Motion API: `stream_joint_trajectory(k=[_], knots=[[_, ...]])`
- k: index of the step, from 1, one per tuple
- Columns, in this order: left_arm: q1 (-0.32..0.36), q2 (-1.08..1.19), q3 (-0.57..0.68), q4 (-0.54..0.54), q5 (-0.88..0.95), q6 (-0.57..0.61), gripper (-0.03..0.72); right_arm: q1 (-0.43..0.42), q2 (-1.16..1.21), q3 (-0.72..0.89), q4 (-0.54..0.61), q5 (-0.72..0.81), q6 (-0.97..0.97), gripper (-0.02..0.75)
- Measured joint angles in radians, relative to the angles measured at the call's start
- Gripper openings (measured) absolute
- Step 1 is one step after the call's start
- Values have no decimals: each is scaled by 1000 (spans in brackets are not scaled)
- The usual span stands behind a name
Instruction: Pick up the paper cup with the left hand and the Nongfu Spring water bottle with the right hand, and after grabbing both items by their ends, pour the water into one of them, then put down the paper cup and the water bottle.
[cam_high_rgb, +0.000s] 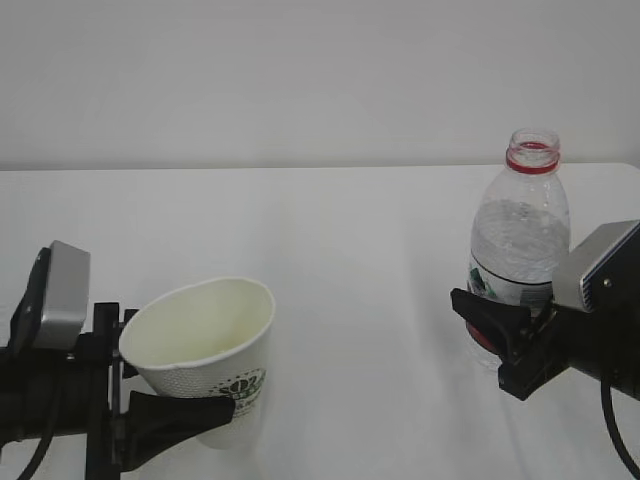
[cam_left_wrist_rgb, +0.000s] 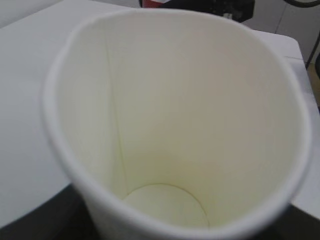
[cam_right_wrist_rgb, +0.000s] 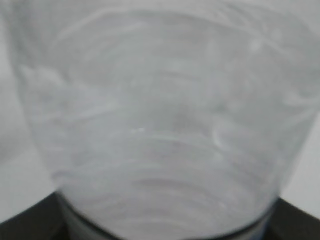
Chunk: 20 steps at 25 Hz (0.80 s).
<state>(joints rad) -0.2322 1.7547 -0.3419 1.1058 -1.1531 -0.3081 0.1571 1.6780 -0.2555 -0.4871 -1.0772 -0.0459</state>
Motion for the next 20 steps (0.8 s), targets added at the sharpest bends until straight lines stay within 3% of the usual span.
stream_joint_trajectory(k=[14,20], knots=[[-242,0,-124,-63,8,2,475,0,0,0,0,0,0,473],[-271,0,-144,-63,36,3,475,0,0,0,0,0,0,472]])
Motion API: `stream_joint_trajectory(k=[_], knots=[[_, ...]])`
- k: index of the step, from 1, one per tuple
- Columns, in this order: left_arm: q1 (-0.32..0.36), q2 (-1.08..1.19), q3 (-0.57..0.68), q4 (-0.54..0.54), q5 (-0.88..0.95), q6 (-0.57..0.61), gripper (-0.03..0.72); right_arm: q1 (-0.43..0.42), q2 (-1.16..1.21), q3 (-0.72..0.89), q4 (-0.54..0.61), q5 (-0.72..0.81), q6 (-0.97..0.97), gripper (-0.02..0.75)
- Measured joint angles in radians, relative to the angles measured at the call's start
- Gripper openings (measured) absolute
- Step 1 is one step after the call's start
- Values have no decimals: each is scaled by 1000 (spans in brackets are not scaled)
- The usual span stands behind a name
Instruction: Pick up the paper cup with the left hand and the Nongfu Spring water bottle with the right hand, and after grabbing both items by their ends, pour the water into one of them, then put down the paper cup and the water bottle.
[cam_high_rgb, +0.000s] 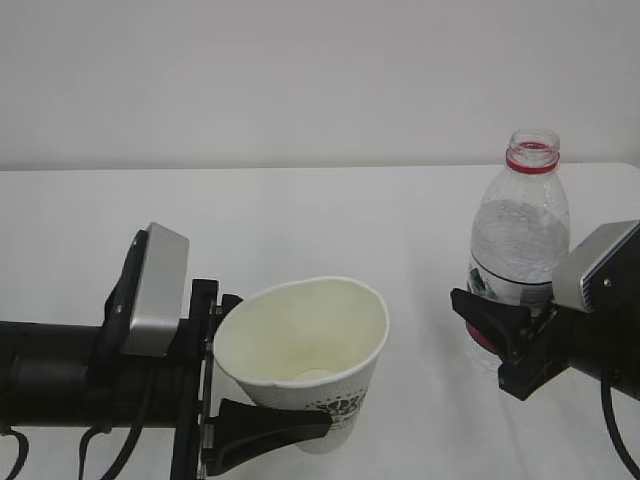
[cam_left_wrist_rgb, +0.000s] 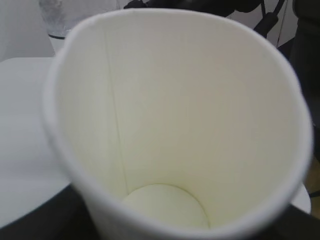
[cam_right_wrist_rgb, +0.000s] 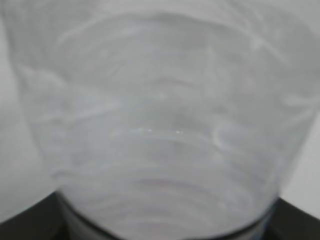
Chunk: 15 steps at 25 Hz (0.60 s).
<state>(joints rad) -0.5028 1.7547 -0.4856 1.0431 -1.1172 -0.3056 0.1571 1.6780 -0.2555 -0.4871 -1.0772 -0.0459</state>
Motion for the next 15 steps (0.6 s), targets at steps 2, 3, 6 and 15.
stream_joint_trajectory(k=[2,3,6,15], knots=[[-1,0,0,2,15,-4,475,0,0,0,0,0,0,472],[-1,0,0,2,16,-7,475,0,0,0,0,0,0,472],[-1,0,0,8,17,-25,475,0,0,0,-2,0,-6,472],[-1,0,0,45,31,-35,475,0,0,0,-34,0,-26,472]])
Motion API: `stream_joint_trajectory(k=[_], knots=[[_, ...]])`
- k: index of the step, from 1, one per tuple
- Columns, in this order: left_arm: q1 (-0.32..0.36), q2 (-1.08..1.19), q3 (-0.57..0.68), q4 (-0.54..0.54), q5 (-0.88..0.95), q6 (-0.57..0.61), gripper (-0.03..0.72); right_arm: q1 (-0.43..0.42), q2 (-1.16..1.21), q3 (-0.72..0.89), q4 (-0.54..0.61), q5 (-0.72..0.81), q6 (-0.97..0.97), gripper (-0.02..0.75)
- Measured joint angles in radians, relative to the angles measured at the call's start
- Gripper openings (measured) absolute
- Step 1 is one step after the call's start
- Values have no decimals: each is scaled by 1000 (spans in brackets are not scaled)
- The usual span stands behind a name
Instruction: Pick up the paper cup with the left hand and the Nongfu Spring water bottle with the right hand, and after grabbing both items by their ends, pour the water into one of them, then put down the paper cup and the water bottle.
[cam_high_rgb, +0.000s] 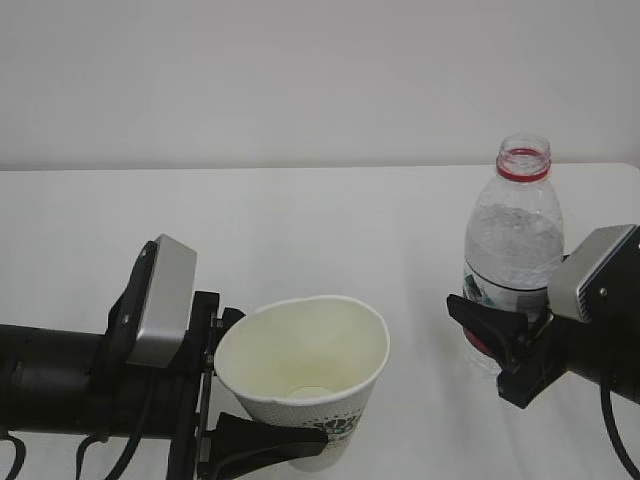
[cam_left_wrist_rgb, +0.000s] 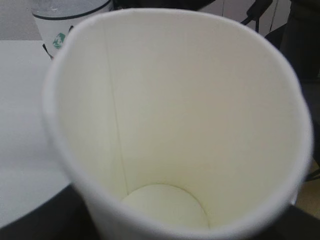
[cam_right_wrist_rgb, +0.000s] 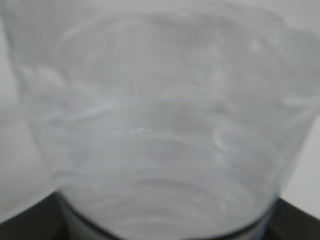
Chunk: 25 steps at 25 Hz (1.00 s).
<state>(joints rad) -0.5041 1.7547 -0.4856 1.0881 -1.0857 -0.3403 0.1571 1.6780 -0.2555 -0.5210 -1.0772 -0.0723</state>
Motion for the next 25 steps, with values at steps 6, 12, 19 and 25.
stream_joint_trajectory(k=[6,12,19,25], knots=[[0,0,0,0,3,0,475,0,0,0,-46,0,-8,472],[0,0,0,0,-12,-56,475,0,0,0,-58,0,-8,472],[0,-33,0,-23,-15,-77,474,0,-48,0,-61,0,-12,472],[0,-149,0,-43,54,-85,474,0,-108,0,-61,0,-6,472]])
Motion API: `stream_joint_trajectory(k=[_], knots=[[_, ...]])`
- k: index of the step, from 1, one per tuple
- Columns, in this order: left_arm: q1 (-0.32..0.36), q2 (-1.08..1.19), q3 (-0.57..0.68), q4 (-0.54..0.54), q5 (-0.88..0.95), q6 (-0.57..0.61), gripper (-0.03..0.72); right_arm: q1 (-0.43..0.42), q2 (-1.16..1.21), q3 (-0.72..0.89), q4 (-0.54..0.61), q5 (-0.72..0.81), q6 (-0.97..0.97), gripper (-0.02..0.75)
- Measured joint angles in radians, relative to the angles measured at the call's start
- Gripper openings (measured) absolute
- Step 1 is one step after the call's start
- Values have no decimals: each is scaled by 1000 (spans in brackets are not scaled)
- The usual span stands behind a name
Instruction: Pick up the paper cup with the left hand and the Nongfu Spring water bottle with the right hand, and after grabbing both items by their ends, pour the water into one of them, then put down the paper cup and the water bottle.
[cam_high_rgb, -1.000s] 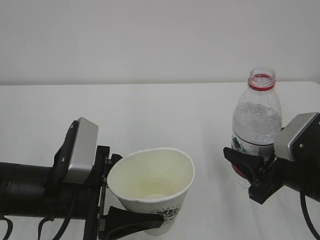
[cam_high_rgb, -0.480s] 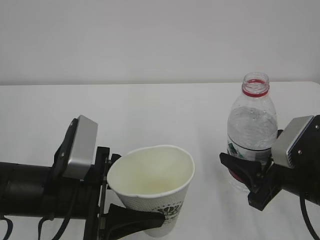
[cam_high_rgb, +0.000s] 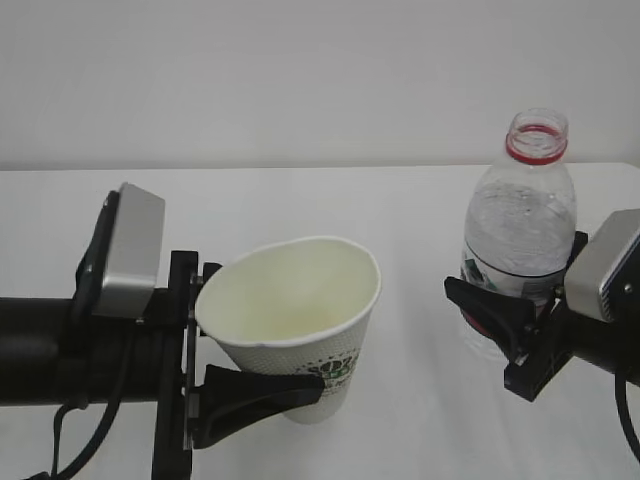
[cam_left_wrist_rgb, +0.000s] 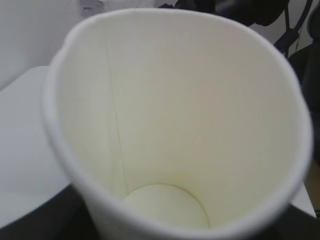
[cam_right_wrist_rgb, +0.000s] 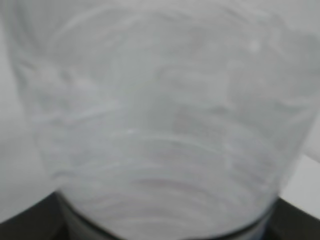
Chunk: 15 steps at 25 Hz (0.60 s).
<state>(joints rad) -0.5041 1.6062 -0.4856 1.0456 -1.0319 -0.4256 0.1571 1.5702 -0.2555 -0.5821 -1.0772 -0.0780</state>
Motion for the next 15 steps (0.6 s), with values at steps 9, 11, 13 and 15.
stream_joint_trajectory(k=[9,11,13,15], knots=[[0,-54,-99,126,99,-175,474,0,-65,0,-2,23,23,472],[0,-54,-117,143,110,-194,474,0,-83,0,-2,41,29,472],[0,-54,-121,157,110,-200,474,0,-100,-2,-2,70,36,472],[0,-54,-121,185,114,-206,474,0,-123,-15,-8,106,48,472]])
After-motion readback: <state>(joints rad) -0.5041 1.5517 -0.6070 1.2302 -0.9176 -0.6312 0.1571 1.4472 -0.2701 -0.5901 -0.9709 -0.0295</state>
